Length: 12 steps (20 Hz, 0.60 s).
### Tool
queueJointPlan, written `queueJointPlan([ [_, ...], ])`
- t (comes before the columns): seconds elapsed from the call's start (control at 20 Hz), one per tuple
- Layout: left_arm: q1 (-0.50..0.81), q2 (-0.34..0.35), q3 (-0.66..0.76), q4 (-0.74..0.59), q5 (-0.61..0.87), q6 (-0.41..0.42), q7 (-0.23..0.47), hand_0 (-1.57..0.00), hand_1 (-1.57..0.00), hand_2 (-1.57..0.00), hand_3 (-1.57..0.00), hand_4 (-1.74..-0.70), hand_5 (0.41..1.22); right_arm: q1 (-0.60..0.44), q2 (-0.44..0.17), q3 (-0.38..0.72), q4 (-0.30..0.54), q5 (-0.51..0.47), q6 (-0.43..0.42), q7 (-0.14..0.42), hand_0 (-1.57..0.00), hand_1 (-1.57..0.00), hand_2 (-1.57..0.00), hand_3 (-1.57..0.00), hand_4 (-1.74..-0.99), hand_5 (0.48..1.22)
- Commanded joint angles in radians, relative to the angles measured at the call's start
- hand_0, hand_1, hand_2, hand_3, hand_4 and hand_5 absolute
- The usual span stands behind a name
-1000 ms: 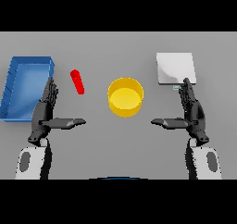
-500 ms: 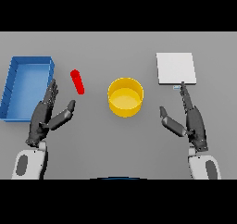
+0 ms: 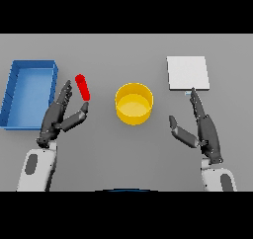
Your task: Pick up the red beaker and tilt it to pour out 1 green nut into yellow bowl. Pick up the yellow bowl and place it on the metallic measuring scale.
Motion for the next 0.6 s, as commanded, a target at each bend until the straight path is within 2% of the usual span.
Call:
queueJointPlan([
  [0.0, -0.036, 0.001, 0.009, 0.031, -0.003, 0.005, 0.008, 0.0, 0.0, 0.0, 0.0, -1.37, 0.732, 0.003, 0.0, 0.0, 0.008, -0.002, 0.003, -0.001, 0.0, 0.0, 0.0, 0.0, -1.296, 0.677],
  [0.2, -0.12, -0.006, 0.031, 0.16, -0.023, 0.025, -0.016, 0.0, 0.0, 0.0, 0.0, -1.38, 0.738, -0.009, 0.008, -0.006, 0.01, -0.003, -0.008, 0.012, 0.0, 0.0, 0.0, 0.0, -1.321, 0.683],
  [0.25, -0.154, -0.008, 0.04, 0.205, -0.028, 0.033, -0.007, 0.0, 0.0, 0.0, 0.0, -1.37, 0.733, -0.003, 0.005, -0.012, 0.009, -0.013, -0.004, 0.001, 0.0, 0.0, 0.0, 0.0, -1.329, 0.685],
  [0.55, -0.283, -0.01, 0.097, 0.408, -0.01, 0.032, -0.074, 0.0, 0.0, 0.0, 0.0, -1.33, 0.714, -0.008, -0.001, -0.017, 0.003, -0.014, -0.006, 0.03, 0.0, 0.0, 0.0, 0.0, -1.338, 0.688],
])
